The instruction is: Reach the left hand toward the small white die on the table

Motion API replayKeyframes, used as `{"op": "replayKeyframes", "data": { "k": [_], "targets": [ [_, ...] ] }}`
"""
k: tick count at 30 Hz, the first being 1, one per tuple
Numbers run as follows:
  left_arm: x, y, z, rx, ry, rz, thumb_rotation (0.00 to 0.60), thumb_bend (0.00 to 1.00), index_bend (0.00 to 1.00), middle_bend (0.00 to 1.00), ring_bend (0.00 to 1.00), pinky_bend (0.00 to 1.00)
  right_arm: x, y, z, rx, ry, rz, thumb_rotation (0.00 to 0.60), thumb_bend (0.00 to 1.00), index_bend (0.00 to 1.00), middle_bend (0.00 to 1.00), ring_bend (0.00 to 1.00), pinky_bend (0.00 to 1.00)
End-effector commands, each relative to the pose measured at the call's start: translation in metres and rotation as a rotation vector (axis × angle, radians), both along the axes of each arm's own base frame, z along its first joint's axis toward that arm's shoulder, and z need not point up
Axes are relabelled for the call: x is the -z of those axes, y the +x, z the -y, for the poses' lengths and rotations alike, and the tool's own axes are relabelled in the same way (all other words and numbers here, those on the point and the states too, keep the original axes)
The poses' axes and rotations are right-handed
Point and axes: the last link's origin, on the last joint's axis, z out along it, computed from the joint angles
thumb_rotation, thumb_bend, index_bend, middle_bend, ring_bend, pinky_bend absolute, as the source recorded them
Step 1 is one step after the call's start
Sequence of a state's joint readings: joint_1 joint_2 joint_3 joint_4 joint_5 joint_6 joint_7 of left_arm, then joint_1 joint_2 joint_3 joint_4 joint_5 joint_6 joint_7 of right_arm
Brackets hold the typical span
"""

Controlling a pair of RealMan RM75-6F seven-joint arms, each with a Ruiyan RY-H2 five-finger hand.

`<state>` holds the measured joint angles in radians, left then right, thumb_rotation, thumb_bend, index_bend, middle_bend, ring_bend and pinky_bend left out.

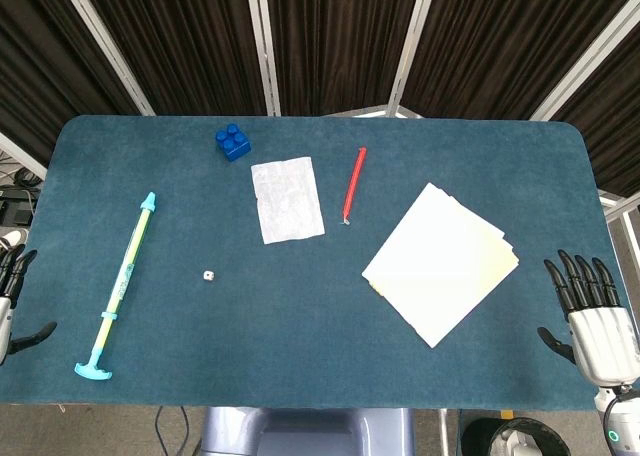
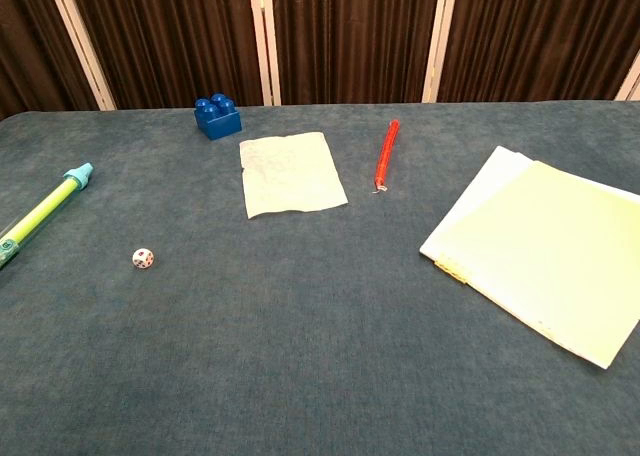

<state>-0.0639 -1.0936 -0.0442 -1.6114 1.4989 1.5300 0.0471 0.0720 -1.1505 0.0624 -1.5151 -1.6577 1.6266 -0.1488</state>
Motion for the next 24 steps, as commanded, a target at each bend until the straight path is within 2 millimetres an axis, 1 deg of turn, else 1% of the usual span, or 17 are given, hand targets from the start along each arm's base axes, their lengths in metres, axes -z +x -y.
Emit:
{"op": "replayKeyframes", "data": {
  "k": [1,5,6,8,10,12,13,14,16,17,18,20,21,24],
  "targets": [
    [0.0,0.0,0.0,0.001,0.0,0.001,0.6,0.0,0.0,0.0,0.0,0.0,0.001,-0.001,0.001,0.006,0.005,0.003,0.6,0.0,0.0,0.0,0.0,0.0],
    [0.003,-0.001,-0.001,-0.002,-0.009,-0.004,0.6,0.0,0.0,0.0,0.0,0.0,0.002,0.0,0.002,0.007,0.013,0.004,0.6,0.0,0.0,0.0,0.0,0.0],
    [0.004,-0.001,-0.002,-0.005,-0.013,-0.008,0.6,0.0,0.0,0.02,0.01,0.03,0.002,0.001,0.002,0.005,0.016,0.005,0.6,0.0,0.0,0.0,0.0,0.0],
    [0.009,0.001,-0.009,0.005,-0.018,-0.018,0.6,0.0,0.0,0.25,0.22,0.28,0.002,0.002,0.003,0.0,0.017,0.004,0.6,0.0,0.0,0.0,0.0,0.0],
    [0.018,0.003,-0.017,0.011,-0.053,-0.02,0.6,0.0,0.0,0.67,0.62,0.76,0.002,0.003,0.003,0.002,0.017,0.004,0.6,0.0,0.0,0.0,0.0,0.0],
    [0.032,0.006,-0.03,0.014,-0.112,-0.023,0.6,0.0,0.0,0.85,0.81,0.97,0.001,0.003,0.003,0.006,0.015,0.003,0.6,0.0,0.0,0.0,0.0,0.0],
    [0.04,0.008,-0.037,0.021,-0.137,-0.026,0.6,0.01,0.0,0.89,0.85,0.99,0.001,0.003,0.003,0.008,0.013,0.004,0.6,0.0,0.0,0.0,0.0,0.0],
    [0.046,0.01,-0.042,0.024,-0.154,-0.028,0.6,0.08,0.0,0.93,0.9,1.0,0.001,0.003,0.004,0.01,0.013,0.004,0.6,0.0,0.0,0.0,0.0,0.0],
    [0.061,0.014,-0.054,0.024,-0.201,-0.028,0.6,0.3,0.0,0.97,0.94,1.0,0.001,0.003,0.004,0.013,0.016,0.005,0.6,0.0,0.0,0.0,0.0,0.0],
    [0.07,0.016,-0.061,0.022,-0.232,-0.023,0.6,0.45,0.0,0.99,0.95,1.0,0.001,0.002,0.005,0.016,0.017,0.005,0.6,0.0,0.0,0.0,0.0,0.0],
    [0.085,0.023,-0.069,0.029,-0.289,-0.007,0.6,0.57,0.0,1.0,0.96,1.0,0.001,0.002,0.005,0.018,0.02,0.005,0.6,0.0,0.0,0.0,0.0,0.0],
    [0.103,0.03,-0.083,0.022,-0.346,0.001,0.6,0.69,0.0,1.0,0.96,1.0,0.002,0.002,0.006,0.022,0.023,0.003,0.6,0.0,0.0,0.0,0.0,0.0],
    [0.109,0.033,-0.087,0.018,-0.368,0.002,0.6,0.73,0.0,1.0,0.96,1.0,0.002,0.001,0.006,0.024,0.024,0.001,0.6,0.0,0.0,0.0,0.0,0.0],
    [0.123,0.039,-0.094,0.0,-0.424,0.005,0.6,0.77,0.0,1.0,0.96,1.0,0.002,0.0,0.007,0.031,0.027,0.0,0.6,0.0,0.0,0.0,0.0,0.0]
  ]
}}
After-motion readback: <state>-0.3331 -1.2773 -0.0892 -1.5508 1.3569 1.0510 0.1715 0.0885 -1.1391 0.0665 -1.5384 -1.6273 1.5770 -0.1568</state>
